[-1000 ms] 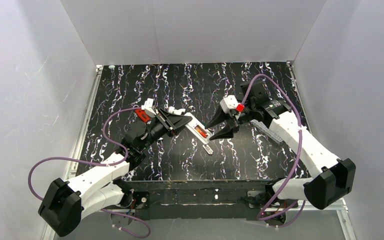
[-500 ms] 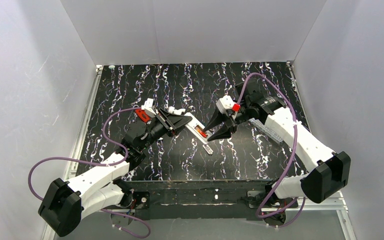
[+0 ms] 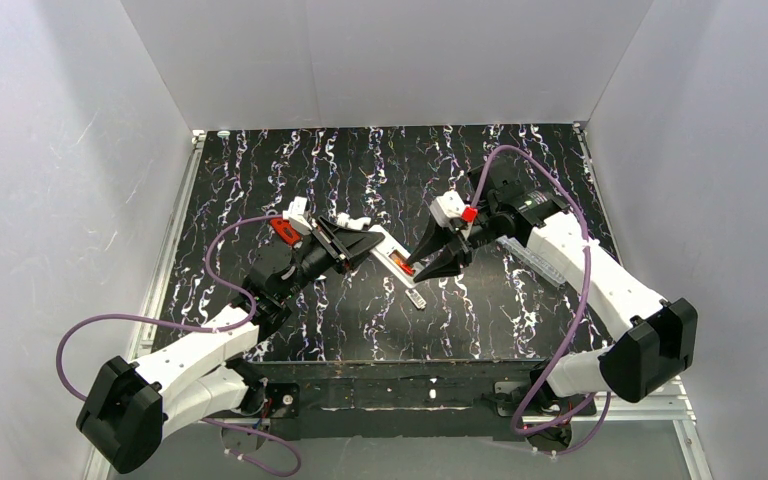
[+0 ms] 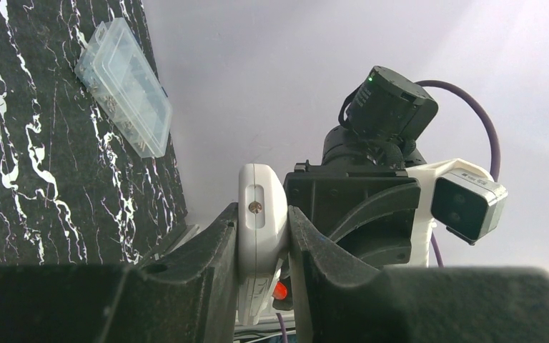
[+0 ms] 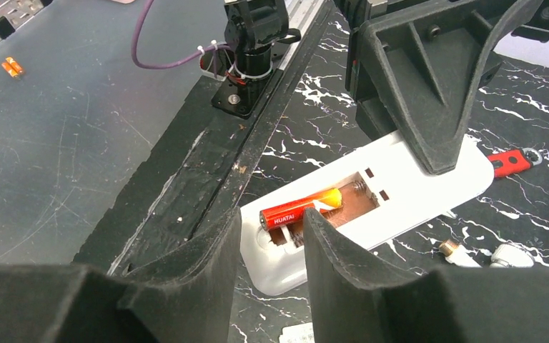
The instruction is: Load the batteries into the remote control
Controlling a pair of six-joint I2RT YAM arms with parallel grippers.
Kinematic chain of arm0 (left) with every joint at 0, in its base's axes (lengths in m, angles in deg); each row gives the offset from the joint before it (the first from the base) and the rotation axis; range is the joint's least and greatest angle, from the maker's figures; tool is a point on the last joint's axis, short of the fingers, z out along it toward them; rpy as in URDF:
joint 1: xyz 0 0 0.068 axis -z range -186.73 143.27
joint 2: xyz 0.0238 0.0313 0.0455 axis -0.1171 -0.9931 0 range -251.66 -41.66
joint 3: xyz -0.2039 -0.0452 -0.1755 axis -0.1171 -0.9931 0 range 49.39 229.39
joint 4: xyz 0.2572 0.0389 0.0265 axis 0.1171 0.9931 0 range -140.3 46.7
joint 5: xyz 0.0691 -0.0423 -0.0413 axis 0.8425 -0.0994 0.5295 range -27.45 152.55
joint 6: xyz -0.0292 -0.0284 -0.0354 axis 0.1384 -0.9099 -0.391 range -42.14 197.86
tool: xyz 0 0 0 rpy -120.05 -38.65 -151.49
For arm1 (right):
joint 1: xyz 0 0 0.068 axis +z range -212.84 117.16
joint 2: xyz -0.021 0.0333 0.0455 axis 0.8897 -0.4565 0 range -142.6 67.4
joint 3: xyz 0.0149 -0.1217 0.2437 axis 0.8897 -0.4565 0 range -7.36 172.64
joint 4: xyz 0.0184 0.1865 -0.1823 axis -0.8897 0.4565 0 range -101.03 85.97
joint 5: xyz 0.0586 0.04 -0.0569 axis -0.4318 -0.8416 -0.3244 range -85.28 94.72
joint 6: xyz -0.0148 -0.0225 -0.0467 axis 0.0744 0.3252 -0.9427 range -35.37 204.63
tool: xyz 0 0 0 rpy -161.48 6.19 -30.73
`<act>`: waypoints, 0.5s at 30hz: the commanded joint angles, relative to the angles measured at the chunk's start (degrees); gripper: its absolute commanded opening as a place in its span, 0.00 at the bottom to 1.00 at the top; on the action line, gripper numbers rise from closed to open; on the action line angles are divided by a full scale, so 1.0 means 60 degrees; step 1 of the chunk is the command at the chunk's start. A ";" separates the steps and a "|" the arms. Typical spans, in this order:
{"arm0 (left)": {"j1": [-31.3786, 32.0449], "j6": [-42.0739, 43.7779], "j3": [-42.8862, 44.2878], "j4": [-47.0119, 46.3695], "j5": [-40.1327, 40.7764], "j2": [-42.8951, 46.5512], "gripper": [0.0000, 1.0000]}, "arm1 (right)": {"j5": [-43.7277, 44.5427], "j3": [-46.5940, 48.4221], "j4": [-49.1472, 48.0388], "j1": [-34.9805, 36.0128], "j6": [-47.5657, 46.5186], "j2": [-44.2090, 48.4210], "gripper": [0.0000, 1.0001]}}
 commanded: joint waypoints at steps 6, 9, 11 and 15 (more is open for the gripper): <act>0.0047 0.0057 0.0256 -0.0970 -0.0105 0.0369 0.00 | -0.0217 0.0458 0.0268 0.0088 -0.0295 -0.0113 0.43; 0.0036 0.0055 0.0260 -0.0974 -0.0106 0.0358 0.00 | -0.0217 0.0487 0.0274 0.0101 -0.0292 -0.0142 0.42; 0.0032 0.0055 0.0273 -0.0988 -0.0134 0.0366 0.00 | -0.0208 0.0495 0.0288 0.0103 -0.0302 -0.0149 0.41; 0.0028 0.0066 0.0281 -0.0959 -0.0135 0.0369 0.00 | -0.0203 0.0532 0.0311 0.0103 -0.0329 -0.0216 0.40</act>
